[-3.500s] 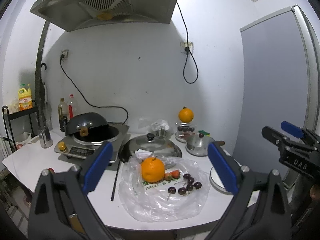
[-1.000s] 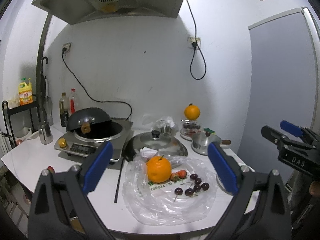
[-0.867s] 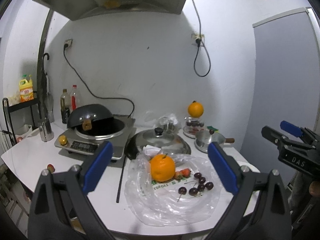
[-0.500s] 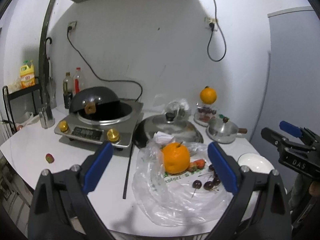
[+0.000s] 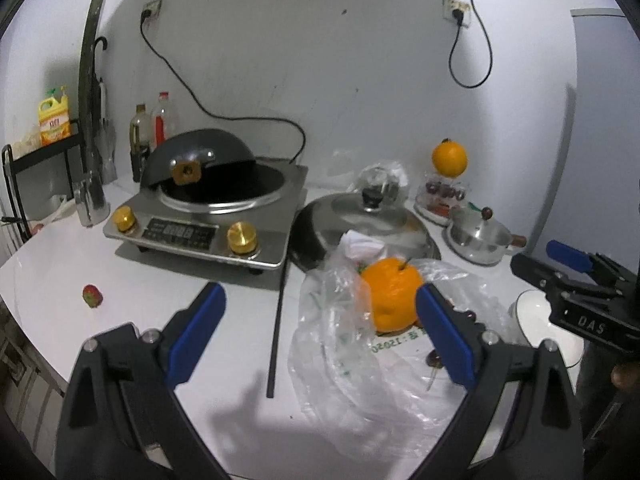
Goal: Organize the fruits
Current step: 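Move the right gripper to the large orange and close on it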
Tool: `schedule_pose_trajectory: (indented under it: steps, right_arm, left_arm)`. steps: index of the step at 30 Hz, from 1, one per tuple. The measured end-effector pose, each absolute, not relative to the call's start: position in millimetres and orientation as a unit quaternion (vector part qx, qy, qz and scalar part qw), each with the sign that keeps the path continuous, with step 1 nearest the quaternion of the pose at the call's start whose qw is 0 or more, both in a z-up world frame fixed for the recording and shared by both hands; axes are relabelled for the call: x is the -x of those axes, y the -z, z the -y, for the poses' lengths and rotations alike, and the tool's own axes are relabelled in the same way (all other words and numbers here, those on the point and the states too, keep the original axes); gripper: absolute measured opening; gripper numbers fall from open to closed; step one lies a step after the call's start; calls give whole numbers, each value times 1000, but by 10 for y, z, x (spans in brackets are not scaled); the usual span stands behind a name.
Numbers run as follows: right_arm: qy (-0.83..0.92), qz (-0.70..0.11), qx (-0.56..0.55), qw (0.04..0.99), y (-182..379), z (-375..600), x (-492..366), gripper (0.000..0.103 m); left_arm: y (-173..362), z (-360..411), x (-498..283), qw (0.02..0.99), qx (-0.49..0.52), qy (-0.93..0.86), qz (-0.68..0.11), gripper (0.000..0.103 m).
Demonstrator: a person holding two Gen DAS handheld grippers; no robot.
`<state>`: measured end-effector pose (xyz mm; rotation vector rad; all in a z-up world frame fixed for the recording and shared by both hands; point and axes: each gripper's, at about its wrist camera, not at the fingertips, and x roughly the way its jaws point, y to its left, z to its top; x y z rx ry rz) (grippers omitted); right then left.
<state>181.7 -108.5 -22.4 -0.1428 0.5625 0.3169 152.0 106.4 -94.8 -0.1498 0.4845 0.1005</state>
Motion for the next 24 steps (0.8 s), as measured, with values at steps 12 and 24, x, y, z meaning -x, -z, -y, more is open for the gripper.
schedule_pose_trajectory:
  steps: [12,24]
  right_arm:
    - [-176,-317,74,929,639,824,-2309,81]
    - [-200,-358,84,908,978,521,-2659,82]
  left_arm:
    - [1172,-1245,-1865,959,75,-44,-269,97]
    - [1396,-1440,-2126,950,90,-42,-296,97]
